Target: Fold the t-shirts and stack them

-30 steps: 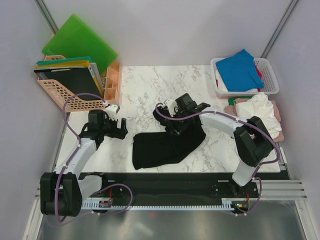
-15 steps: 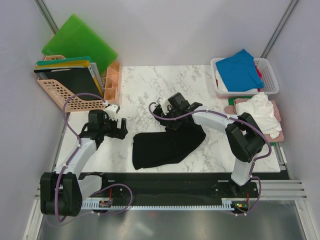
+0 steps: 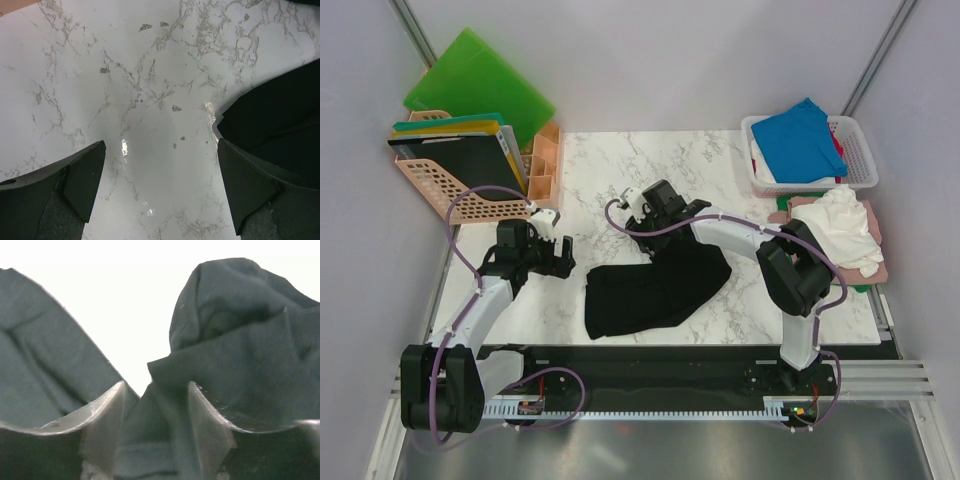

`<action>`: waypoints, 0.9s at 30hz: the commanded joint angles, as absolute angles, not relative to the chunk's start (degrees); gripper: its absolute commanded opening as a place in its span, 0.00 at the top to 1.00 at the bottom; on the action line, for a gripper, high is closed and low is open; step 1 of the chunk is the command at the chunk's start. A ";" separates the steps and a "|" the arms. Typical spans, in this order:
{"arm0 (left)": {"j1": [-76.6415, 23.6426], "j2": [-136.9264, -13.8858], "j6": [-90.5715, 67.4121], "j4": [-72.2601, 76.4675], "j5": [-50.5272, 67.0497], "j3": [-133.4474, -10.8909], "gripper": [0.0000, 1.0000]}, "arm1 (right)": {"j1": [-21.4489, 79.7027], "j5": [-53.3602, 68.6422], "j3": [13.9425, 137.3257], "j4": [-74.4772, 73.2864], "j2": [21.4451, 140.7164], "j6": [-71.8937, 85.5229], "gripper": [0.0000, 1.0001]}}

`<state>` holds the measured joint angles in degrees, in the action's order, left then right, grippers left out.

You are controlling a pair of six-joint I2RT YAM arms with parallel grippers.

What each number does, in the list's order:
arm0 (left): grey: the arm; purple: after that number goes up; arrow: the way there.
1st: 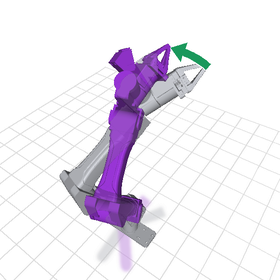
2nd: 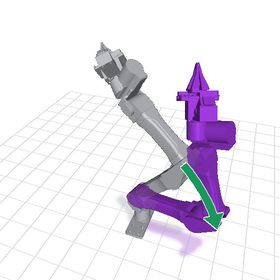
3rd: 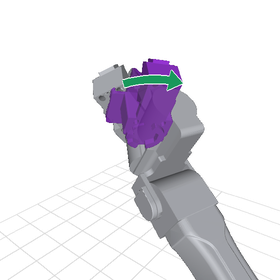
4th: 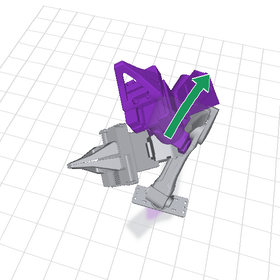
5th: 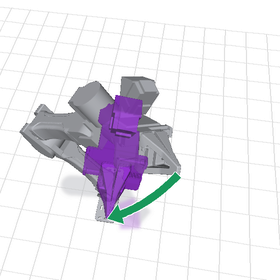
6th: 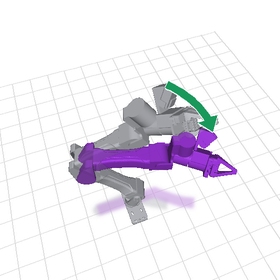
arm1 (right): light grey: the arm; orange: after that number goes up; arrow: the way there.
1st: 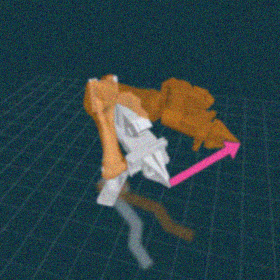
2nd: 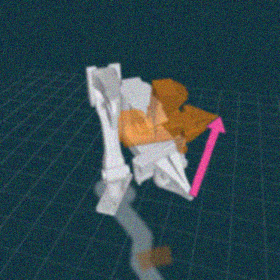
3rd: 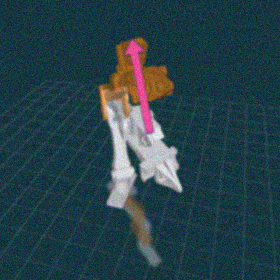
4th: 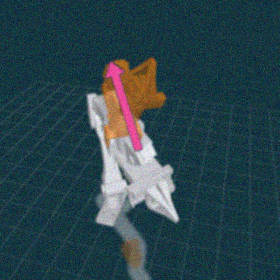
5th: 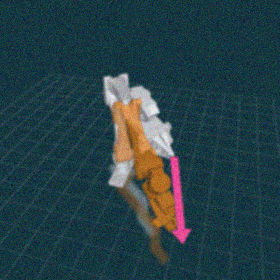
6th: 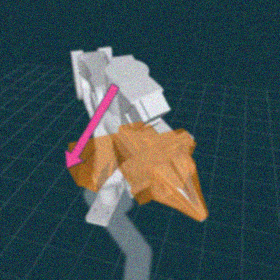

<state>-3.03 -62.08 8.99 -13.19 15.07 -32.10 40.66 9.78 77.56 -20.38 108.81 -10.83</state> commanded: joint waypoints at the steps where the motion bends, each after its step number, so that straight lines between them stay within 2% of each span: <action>1: -3.08 -60.91 10.99 -12.22 14.85 -33.66 0.00 | 40.69 7.30 81.73 -18.72 111.97 -10.72 0.47; 2: -3.08 -60.82 11.07 -12.30 14.85 -33.66 0.00 | 40.69 7.03 82.00 -18.63 112.84 -10.64 0.75; 3: -3.16 -60.91 11.07 -12.30 14.94 -33.66 0.00 | 40.69 6.16 82.18 -18.46 113.03 -10.46 0.92; 4: -3.08 -60.91 11.25 -12.30 14.85 -33.66 0.00 | 40.69 6.07 82.00 -18.20 113.03 -10.55 1.00; 13: -3.16 -60.55 11.16 -12.57 14.50 -33.57 0.00 | 40.26 -0.17 78.14 -16.09 103.64 -14.59 1.00; 27: -3.08 -60.21 11.16 -12.66 14.33 -33.57 0.00 | 25.23 -10.27 76.65 -13.72 96.95 -18.54 1.00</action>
<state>-3.03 -61.39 9.10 -13.37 15.03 -32.10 27.83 -5.85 77.80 -16.01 100.53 -17.23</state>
